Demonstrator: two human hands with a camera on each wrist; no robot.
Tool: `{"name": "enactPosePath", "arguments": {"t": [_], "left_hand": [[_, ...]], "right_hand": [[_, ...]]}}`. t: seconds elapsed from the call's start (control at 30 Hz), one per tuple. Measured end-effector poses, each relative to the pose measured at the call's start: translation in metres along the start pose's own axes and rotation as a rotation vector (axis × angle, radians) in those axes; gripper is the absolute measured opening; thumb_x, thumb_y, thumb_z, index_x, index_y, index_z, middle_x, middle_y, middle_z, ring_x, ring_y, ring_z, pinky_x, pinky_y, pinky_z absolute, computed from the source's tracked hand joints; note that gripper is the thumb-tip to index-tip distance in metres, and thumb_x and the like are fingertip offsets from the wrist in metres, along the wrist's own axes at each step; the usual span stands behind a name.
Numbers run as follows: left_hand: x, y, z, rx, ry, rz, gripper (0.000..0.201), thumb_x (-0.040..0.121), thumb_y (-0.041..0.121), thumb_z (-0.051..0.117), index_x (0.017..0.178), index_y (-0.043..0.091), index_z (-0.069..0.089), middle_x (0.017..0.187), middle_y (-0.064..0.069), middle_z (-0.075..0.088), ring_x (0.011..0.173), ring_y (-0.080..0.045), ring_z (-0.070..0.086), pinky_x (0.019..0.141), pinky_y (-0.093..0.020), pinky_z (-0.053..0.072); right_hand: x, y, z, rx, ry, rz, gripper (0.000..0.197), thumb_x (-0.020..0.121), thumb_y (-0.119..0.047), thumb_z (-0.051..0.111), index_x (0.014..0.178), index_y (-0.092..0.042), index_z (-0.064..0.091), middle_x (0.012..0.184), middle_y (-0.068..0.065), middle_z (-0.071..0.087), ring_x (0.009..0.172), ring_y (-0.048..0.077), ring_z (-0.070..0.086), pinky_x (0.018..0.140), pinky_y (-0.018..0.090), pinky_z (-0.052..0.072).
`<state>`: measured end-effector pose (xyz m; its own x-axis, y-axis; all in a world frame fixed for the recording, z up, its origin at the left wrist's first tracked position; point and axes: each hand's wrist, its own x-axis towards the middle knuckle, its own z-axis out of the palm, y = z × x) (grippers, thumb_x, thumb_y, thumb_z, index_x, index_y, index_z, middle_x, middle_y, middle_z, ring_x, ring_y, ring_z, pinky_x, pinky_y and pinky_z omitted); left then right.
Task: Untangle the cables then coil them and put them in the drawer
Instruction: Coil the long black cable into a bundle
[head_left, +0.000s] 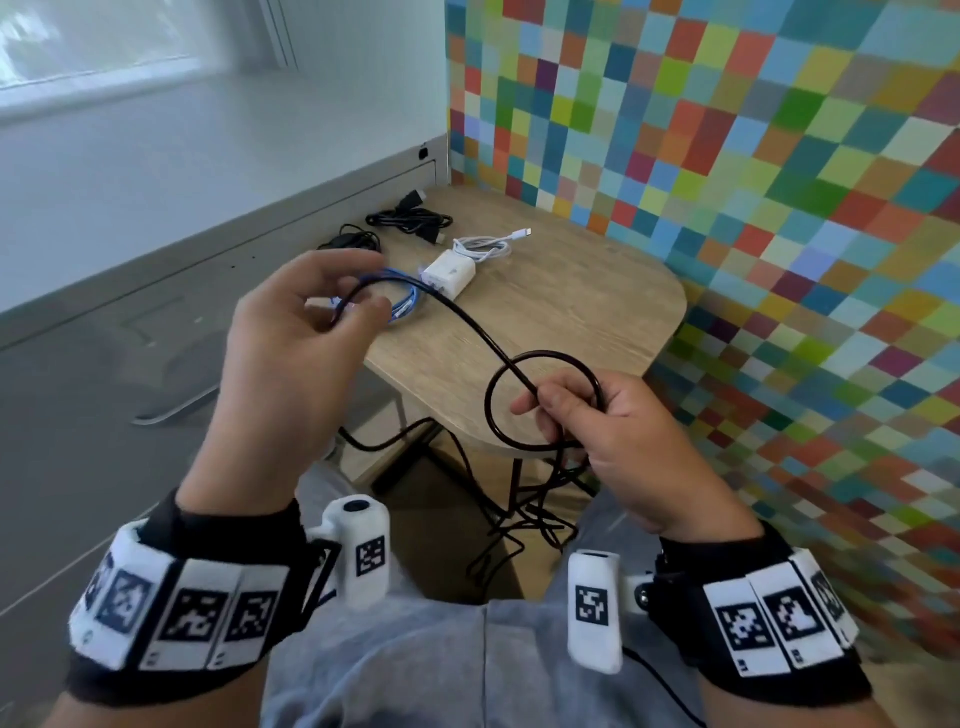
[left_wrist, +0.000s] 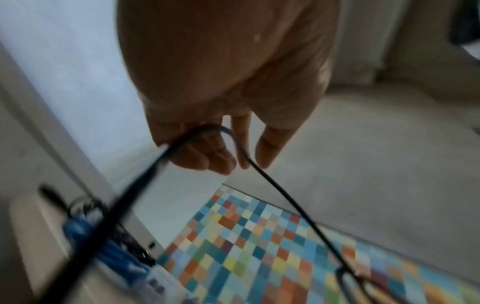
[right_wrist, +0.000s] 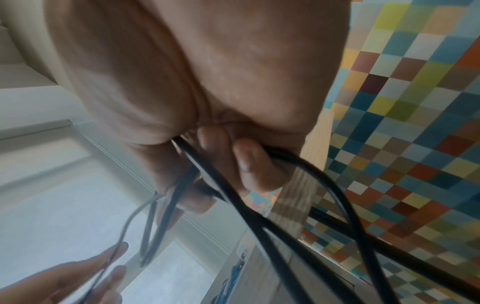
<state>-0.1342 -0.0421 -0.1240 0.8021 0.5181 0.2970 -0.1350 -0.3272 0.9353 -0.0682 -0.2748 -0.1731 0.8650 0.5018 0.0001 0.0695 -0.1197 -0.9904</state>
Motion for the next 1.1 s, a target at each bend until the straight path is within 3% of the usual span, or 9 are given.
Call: {"name": "enactPosePath", "arguments": {"t": [0.13, 0.33, 0.47, 0.6, 0.7, 0.77, 0.87, 0.93, 1.1], "left_hand": [[-0.010, 0.002, 0.011, 0.362, -0.200, 0.273, 0.030, 0.085, 0.026, 0.076, 0.113, 0.034, 0.073, 0.112, 0.012, 0.064, 0.098, -0.008, 0.064, 0.089, -0.025, 0.050], [-0.016, 0.005, 0.018, 0.810, -0.314, 0.408, 0.028, 0.083, 0.068, 0.061, 0.086, 0.042, 0.071, 0.099, 0.020, 0.059, 0.113, -0.015, 0.054, 0.111, -0.057, 0.033], [-0.023, 0.007, 0.025, 0.653, -0.425, 0.330, 0.039, 0.088, 0.062, 0.060, 0.067, 0.030, 0.054, 0.059, 0.016, 0.052, 0.059, -0.003, 0.049, 0.063, -0.030, 0.044], [-0.025, 0.018, 0.023, 0.273, 0.012, 0.338, 0.033, 0.095, 0.038, 0.068, 0.072, 0.018, 0.057, 0.056, 0.007, 0.049, 0.052, -0.007, 0.043, 0.051, -0.025, 0.036], [-0.011, 0.016, 0.009, 0.047, 0.309, 0.342, 0.039, 0.100, 0.032, 0.064, 0.079, 0.000, 0.059, 0.063, -0.023, 0.053, 0.056, -0.037, 0.049, 0.053, -0.045, 0.038], [-0.006, 0.012, 0.002, 0.100, 0.241, 0.278, 0.035, 0.101, 0.034, 0.062, 0.086, 0.003, 0.064, 0.066, -0.021, 0.057, 0.058, -0.036, 0.051, 0.054, -0.046, 0.040], [-0.006, 0.002, 0.000, 0.336, 0.015, 0.161, 0.012, 0.095, 0.028, 0.063, 0.097, 0.031, 0.074, 0.084, 0.013, 0.069, 0.072, -0.006, 0.059, 0.071, -0.030, 0.049], [-0.011, 0.001, 0.003, 0.459, -0.098, 0.185, 0.027, 0.091, 0.015, 0.063, 0.103, 0.036, 0.073, 0.098, 0.020, 0.068, 0.089, 0.003, 0.062, 0.085, -0.020, 0.049], [-0.028, 0.011, 0.022, 0.567, -0.320, 0.357, 0.025, 0.085, 0.035, 0.057, 0.107, 0.032, 0.071, 0.098, 0.020, 0.066, 0.098, -0.008, 0.063, 0.097, -0.039, 0.047]], "right_hand": [[0.000, -0.002, 0.001, -0.053, 0.009, 0.010, 0.028, 0.107, -0.019, 0.054, 0.093, -0.014, 0.078, 0.068, -0.002, 0.056, 0.063, 0.001, 0.053, 0.058, 0.009, 0.042], [-0.001, -0.006, 0.004, -0.038, 0.011, -0.017, 0.028, 0.105, -0.014, 0.057, 0.095, 0.005, 0.075, 0.063, -0.006, 0.058, 0.061, -0.001, 0.058, 0.065, 0.011, 0.042], [-0.001, -0.012, 0.008, -0.056, 0.004, -0.059, 0.028, 0.106, -0.017, 0.058, 0.092, -0.001, 0.076, 0.070, -0.005, 0.068, 0.072, 0.000, 0.064, 0.074, 0.018, 0.045], [-0.002, -0.013, 0.006, -0.004, 0.018, 0.001, 0.028, 0.107, -0.025, 0.054, 0.100, -0.018, 0.080, 0.082, 0.005, 0.076, 0.081, 0.008, 0.072, 0.077, 0.028, 0.047], [-0.003, -0.007, 0.002, -0.019, 0.018, 0.037, 0.031, 0.108, -0.024, 0.052, 0.096, -0.020, 0.080, 0.083, 0.006, 0.077, 0.082, 0.012, 0.073, 0.077, 0.034, 0.051], [-0.003, -0.006, -0.002, 0.020, 0.037, 0.060, 0.034, 0.109, -0.021, 0.051, 0.092, -0.018, 0.080, 0.078, -0.002, 0.074, 0.074, 0.011, 0.069, 0.067, 0.024, 0.053], [-0.002, -0.004, -0.005, 0.014, 0.065, 0.052, 0.037, 0.110, -0.022, 0.049, 0.090, -0.017, 0.080, 0.070, -0.003, 0.059, 0.058, 0.003, 0.056, 0.054, 0.013, 0.044], [-0.001, -0.003, -0.003, -0.001, 0.053, 0.053, 0.037, 0.110, -0.024, 0.049, 0.089, -0.018, 0.079, 0.068, -0.003, 0.056, 0.056, 0.003, 0.052, 0.052, 0.011, 0.041], [0.000, -0.005, 0.007, -0.046, 0.029, 0.095, 0.037, 0.110, -0.026, 0.049, 0.089, -0.015, 0.077, 0.067, -0.002, 0.052, 0.058, 0.006, 0.048, 0.049, 0.011, 0.036]]}}
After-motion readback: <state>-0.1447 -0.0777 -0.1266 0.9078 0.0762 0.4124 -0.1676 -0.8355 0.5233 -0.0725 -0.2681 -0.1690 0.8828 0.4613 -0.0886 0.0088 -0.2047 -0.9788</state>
